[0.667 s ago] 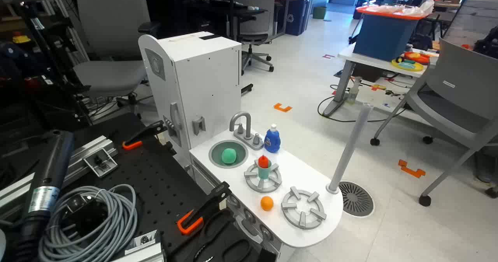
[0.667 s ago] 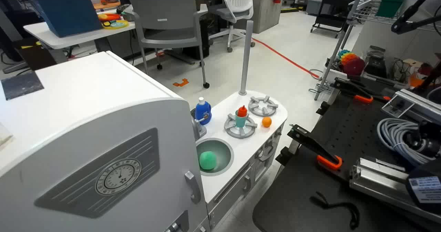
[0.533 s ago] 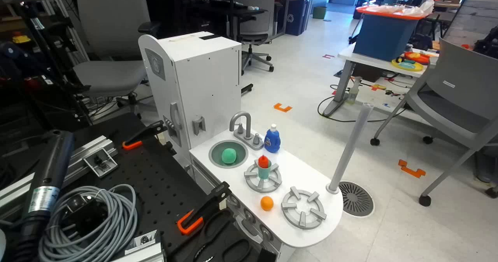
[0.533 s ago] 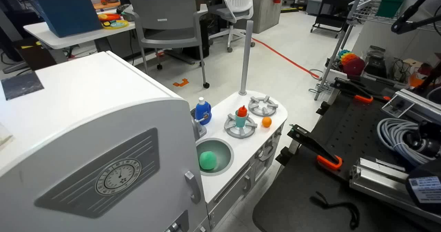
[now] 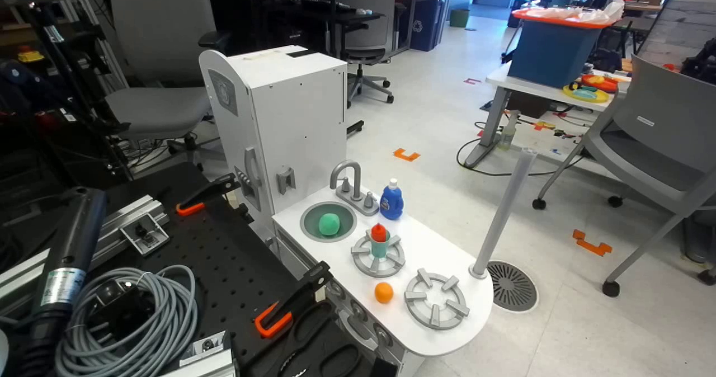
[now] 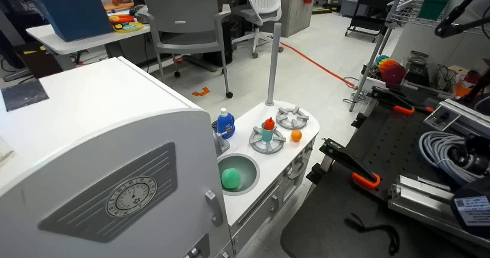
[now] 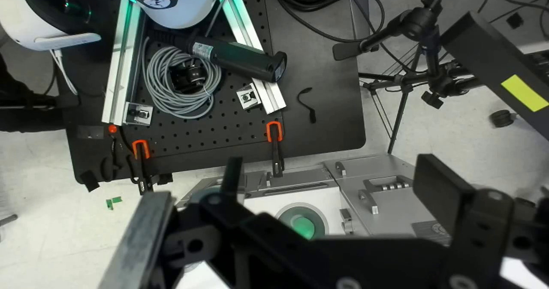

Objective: Remove the red bottle from the cup and put it on the counter

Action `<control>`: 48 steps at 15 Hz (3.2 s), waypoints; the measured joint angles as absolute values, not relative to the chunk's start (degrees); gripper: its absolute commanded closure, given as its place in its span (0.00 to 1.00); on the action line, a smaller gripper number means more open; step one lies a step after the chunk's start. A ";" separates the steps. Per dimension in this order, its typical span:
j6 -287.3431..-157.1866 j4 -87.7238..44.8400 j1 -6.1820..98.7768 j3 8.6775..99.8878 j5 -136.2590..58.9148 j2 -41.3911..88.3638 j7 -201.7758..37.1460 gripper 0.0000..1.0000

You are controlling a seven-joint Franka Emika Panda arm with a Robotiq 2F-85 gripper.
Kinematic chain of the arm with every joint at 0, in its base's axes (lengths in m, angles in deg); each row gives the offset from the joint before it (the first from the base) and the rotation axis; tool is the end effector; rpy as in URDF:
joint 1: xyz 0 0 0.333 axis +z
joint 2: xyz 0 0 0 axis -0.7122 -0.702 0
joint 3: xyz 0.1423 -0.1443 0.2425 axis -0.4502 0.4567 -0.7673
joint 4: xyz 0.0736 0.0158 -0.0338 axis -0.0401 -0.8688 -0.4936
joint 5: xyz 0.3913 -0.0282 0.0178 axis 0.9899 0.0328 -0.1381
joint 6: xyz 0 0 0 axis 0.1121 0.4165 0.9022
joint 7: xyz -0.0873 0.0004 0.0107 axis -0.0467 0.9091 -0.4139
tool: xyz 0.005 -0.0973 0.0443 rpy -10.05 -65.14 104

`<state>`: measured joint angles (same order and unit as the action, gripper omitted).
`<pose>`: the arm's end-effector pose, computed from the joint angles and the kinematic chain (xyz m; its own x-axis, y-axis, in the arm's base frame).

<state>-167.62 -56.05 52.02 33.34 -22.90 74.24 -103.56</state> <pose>0.2986 0.1845 0.5688 0.9652 -0.1004 -0.2415 -0.0903 -0.9945 0.0525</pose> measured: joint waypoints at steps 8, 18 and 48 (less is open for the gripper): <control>-175.95 -57.21 48.57 34.65 -30.63 67.87 -100.53 0.00; -211.34 -60.73 45.51 41.75 -41.14 43.12 -97.79 0.00; -237.18 -23.82 53.86 56.07 -45.06 -21.90 -98.77 0.00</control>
<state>-237.18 -23.82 53.86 56.07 -45.06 -21.90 -98.77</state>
